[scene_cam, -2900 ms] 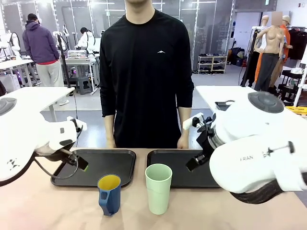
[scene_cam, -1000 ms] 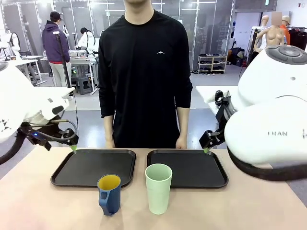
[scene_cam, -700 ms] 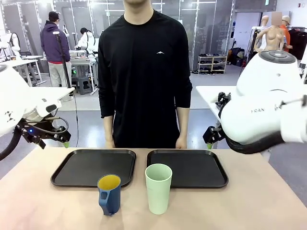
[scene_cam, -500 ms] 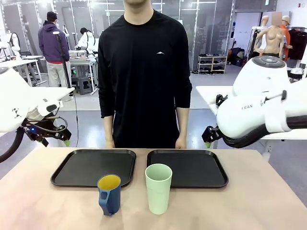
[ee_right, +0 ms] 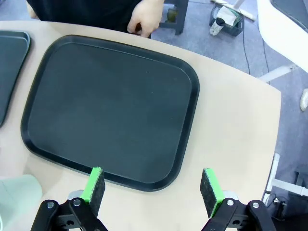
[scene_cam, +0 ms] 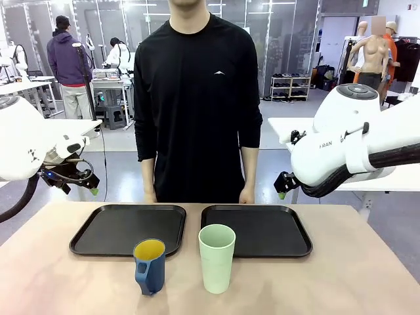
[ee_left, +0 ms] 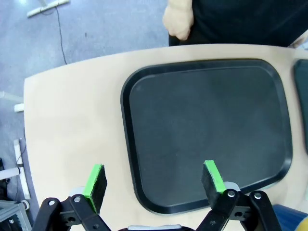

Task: Sort and store the cups by type.
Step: Pick up the Reusable plastic cup.

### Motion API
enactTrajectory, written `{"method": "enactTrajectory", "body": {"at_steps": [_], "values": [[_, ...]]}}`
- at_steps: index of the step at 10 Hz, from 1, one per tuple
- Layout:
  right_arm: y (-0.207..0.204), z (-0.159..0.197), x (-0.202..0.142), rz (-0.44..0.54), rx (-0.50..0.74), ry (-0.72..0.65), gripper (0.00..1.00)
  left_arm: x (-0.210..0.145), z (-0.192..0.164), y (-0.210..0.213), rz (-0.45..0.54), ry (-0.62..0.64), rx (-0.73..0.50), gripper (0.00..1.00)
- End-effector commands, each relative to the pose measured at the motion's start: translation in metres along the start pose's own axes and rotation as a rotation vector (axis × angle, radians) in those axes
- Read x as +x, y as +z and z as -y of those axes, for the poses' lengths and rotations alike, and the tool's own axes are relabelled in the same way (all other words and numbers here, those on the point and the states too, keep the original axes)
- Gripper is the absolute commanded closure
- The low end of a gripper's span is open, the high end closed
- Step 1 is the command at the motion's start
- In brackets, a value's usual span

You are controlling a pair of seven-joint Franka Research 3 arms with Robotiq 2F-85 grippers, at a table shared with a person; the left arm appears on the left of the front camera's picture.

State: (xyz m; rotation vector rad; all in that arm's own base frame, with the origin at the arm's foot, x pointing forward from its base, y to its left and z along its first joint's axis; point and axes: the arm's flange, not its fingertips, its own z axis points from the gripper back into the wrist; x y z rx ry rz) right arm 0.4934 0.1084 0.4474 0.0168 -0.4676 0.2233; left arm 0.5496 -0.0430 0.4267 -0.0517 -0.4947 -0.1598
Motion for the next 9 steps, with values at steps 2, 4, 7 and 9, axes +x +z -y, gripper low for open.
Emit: {"method": "enactTrajectory", "body": {"at_steps": [2,4,7,9], "values": [[0.0,0.0,0.0,0.0,0.0,0.0,0.0,0.0,0.0,0.0,0.0,0.0,0.0,0.0],[0.0,0.0,0.0,0.0,0.0,0.0,0.0,0.0,0.0,0.0,0.0,0.0,0.0,0.0],[0.0,0.0,0.0,0.0,0.0,0.0,0.0,0.0,0.0,0.0,0.0,0.0,0.0,0.0],[0.0,0.0,0.0,0.0,0.0,0.0,0.0,0.0,0.0,0.0,0.0,0.0,0.0,0.0]]}}
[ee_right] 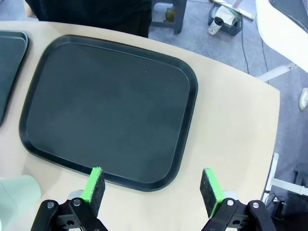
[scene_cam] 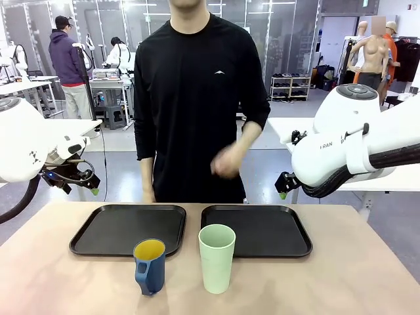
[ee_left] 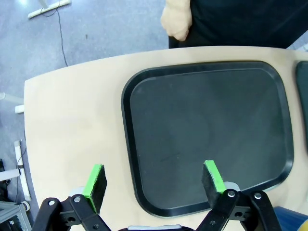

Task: Sort and store the cups by type.
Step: Pick up the Reusable plastic cup.

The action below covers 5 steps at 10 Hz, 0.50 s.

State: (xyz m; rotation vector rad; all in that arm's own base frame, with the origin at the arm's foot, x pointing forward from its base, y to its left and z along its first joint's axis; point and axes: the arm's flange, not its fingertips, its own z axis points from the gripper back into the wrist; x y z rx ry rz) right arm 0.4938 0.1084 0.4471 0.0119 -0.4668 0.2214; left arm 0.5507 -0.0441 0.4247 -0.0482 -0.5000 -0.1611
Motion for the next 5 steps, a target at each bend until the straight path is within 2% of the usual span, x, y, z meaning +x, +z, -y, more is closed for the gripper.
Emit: {"method": "enactTrajectory", "body": {"at_steps": [1,5], "values": [[0.0005,-0.0001,-0.0001,0.001,0.005,0.001,0.0,-0.0002,-0.0009,0.0024,-0.005,0.002,-0.003,0.0],[0.0005,-0.0001,-0.0001,0.001,0.005,0.001,0.0,-0.0002,-0.0009,0.0024,-0.005,0.002,-0.003,0.0]]}}
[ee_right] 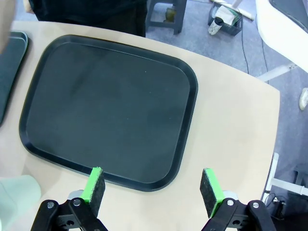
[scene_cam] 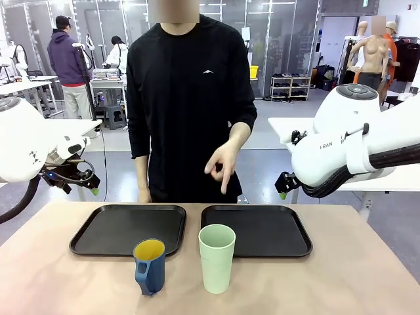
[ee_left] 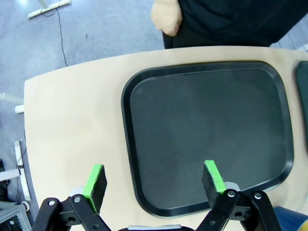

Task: Sort and store the cups by type.
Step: Pick up the Reusable plastic cup.

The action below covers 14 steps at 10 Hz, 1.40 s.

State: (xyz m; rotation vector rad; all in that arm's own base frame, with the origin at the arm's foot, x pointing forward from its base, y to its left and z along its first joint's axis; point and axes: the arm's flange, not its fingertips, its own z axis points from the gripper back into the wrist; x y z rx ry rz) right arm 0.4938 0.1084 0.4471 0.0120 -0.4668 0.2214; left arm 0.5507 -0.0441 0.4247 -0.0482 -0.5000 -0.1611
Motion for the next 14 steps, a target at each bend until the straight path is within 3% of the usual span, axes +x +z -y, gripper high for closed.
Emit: {"method": "enactTrajectory", "body": {"at_steps": [1,14], "values": [[0.0005,-0.0001,-0.0001,0.001,0.005,0.001,0.0,-0.0002,-0.0009,0.0024,-0.005,0.002,-0.003,0.0],[0.0005,-0.0001,-0.0001,0.001,0.005,0.001,0.0,-0.0002,-0.0009,0.0024,-0.005,0.002,-0.003,0.0]]}}
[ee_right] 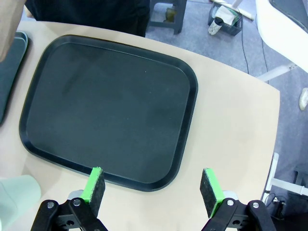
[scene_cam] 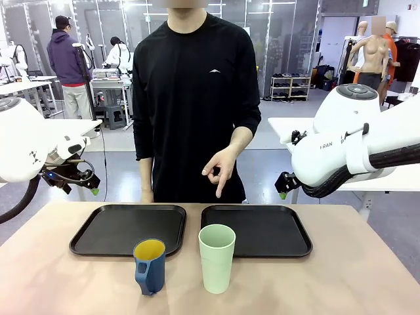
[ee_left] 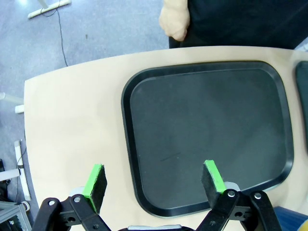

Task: Sort and store the cups by type.
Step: Pick up the Reusable plastic cup.

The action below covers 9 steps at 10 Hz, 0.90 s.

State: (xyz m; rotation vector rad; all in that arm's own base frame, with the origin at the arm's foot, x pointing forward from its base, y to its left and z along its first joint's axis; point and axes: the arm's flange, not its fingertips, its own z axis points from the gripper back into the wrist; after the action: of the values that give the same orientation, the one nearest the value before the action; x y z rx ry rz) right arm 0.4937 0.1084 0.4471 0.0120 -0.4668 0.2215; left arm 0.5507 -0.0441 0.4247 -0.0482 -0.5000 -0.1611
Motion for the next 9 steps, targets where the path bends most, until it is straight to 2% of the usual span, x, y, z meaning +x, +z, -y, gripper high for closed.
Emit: {"method": "enactTrajectory", "body": {"at_steps": [1,2,4,6,9], "values": [[0.0,0.0,0.0,0.001,0.005,0.001,0.0,0.0,-0.001,0.002,-0.005,0.002,-0.003,0.0],[0.0,0.0,0.0,0.0,0.0,0.0,0.0,0.0,-0.001,0.002,-0.005,0.002,-0.003,0.0],[0.008,-0.003,-0.007,0.001,-0.026,0.101,0.0,0.0,-0.001,0.002,-0.005,0.002,-0.003,0.0],[0.031,-0.001,-0.021,-0.037,-0.041,0.349,0.0,0.0,-0.001,0.002,-0.005,0.002,-0.003,0.0],[0.065,0.015,-0.046,-0.15,-0.099,0.714,0.0,0.0,-0.001,0.002,-0.005,0.002,-0.003,0.0]]}}
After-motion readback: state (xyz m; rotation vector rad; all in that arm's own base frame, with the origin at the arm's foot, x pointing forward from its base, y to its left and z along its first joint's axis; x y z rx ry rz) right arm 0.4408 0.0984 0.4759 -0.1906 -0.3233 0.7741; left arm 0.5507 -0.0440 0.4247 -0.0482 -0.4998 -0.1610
